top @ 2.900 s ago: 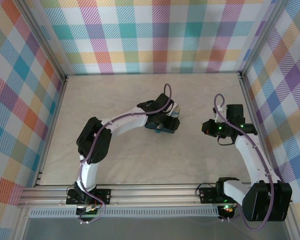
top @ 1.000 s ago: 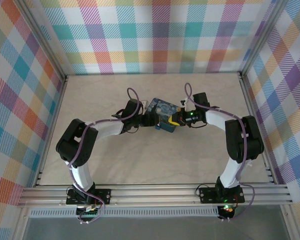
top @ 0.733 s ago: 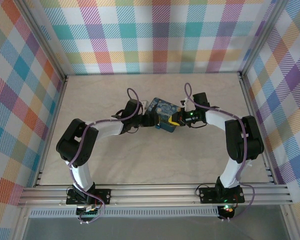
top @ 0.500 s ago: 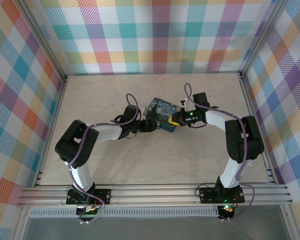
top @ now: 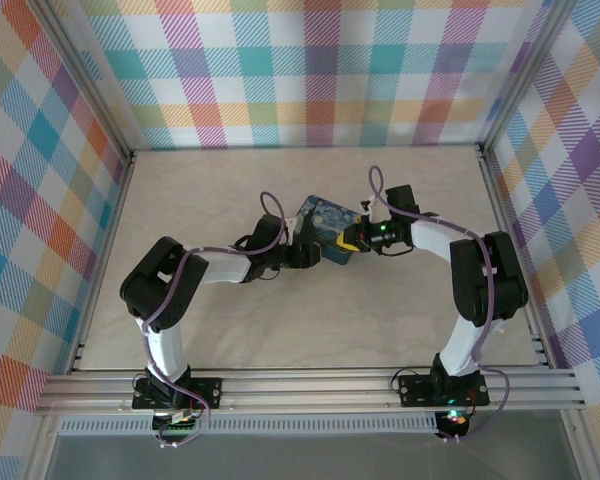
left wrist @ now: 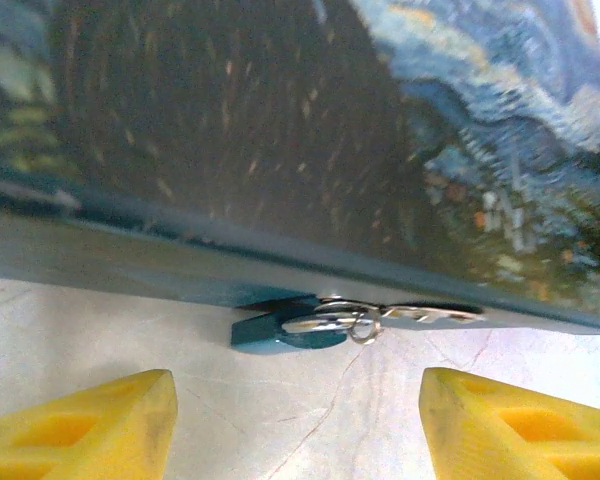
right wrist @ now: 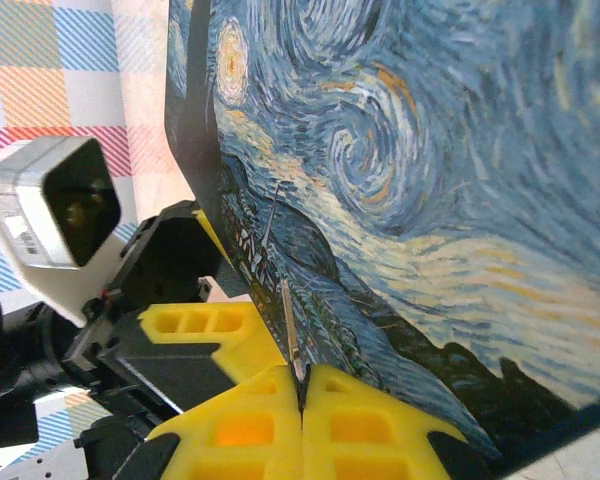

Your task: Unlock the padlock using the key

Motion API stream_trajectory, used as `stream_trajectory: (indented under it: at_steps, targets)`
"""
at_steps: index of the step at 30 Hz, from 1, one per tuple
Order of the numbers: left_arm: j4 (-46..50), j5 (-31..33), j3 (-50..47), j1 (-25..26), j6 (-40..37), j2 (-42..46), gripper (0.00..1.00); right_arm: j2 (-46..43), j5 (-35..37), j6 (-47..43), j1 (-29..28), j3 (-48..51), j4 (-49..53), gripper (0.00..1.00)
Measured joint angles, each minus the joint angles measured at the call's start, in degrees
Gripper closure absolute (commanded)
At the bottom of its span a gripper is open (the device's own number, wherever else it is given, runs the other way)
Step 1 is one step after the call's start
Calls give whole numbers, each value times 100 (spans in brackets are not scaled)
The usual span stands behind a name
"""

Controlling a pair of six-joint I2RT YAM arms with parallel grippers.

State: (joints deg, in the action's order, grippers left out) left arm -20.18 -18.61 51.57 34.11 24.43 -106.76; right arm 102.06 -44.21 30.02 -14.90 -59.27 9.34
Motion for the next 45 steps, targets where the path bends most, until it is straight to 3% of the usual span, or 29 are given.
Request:
stream_trajectory:
  at_steps: [30,45]
  targets:
    - [166,-90,662,181,-151,-496,60,2,144,-46,-20,-85,127,100]
    - [229,-107,839,214,-94,-625,66,15,175,-46,-20,-111,125,100]
